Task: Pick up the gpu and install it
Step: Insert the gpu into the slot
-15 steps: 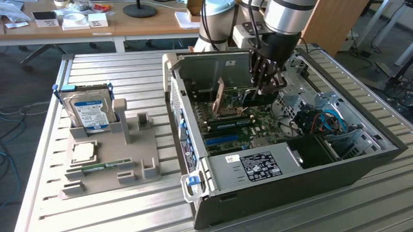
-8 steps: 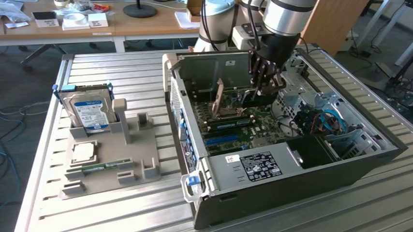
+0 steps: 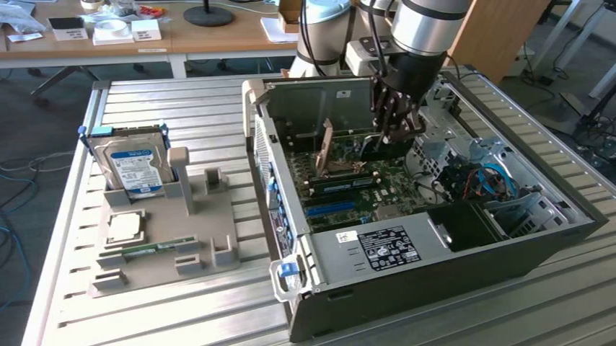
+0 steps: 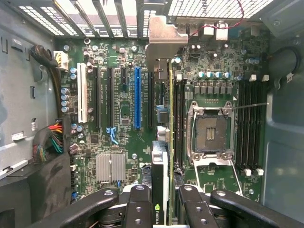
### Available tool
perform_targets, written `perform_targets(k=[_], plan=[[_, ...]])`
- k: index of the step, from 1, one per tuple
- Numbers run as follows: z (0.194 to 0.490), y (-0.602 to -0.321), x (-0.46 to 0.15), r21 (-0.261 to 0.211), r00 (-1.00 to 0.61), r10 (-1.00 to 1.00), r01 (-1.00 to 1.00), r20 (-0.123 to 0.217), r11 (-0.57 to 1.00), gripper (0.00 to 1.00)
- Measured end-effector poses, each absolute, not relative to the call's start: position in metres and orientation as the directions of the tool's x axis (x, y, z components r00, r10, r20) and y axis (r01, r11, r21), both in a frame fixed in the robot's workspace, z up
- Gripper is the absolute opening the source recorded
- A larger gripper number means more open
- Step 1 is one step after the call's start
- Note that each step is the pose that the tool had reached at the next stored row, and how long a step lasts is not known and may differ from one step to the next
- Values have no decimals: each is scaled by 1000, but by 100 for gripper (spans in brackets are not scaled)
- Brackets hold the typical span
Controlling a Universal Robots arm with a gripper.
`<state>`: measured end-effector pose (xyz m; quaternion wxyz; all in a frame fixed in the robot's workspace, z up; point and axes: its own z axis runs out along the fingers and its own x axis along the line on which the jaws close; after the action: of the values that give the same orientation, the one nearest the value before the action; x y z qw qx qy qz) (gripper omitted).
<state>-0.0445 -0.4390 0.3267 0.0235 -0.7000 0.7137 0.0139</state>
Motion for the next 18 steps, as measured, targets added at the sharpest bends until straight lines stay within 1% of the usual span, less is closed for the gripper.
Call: perform_targets(k=[18], plan=[[324,-439,-44,-13,-19,-998,-1000,-54,20,26]])
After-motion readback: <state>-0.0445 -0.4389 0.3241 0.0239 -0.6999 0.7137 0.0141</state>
